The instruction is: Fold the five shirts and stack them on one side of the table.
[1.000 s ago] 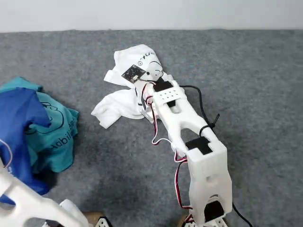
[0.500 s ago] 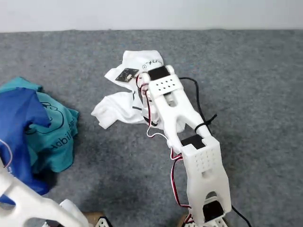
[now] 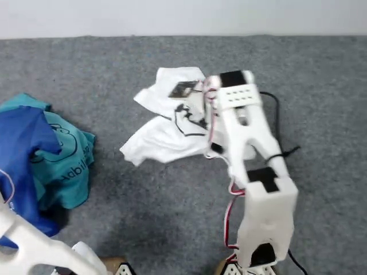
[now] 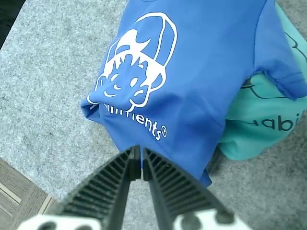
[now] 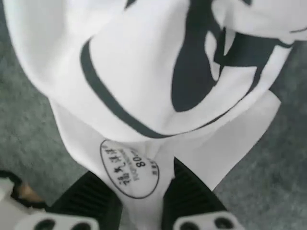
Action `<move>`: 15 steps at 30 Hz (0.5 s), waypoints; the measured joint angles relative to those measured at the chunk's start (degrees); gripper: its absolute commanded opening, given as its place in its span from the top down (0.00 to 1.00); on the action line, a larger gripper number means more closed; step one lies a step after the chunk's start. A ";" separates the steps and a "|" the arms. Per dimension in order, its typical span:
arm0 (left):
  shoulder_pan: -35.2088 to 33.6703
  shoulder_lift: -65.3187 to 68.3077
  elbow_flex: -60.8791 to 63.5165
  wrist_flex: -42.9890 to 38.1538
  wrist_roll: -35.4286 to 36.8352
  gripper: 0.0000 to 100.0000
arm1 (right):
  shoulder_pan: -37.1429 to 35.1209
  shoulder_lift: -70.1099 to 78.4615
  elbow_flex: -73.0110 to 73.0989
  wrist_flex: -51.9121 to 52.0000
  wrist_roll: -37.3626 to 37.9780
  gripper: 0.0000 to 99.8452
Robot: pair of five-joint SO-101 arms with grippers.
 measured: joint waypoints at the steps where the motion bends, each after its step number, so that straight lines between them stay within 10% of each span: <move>1: 0.00 0.00 0.00 0.00 0.00 0.98 | 1.32 -1.85 2.20 0.00 1.49 0.99; 15: 1.76 0.00 0.00 0.00 0.00 0.98 | 22.51 -5.98 8.18 -6.15 11.69 0.98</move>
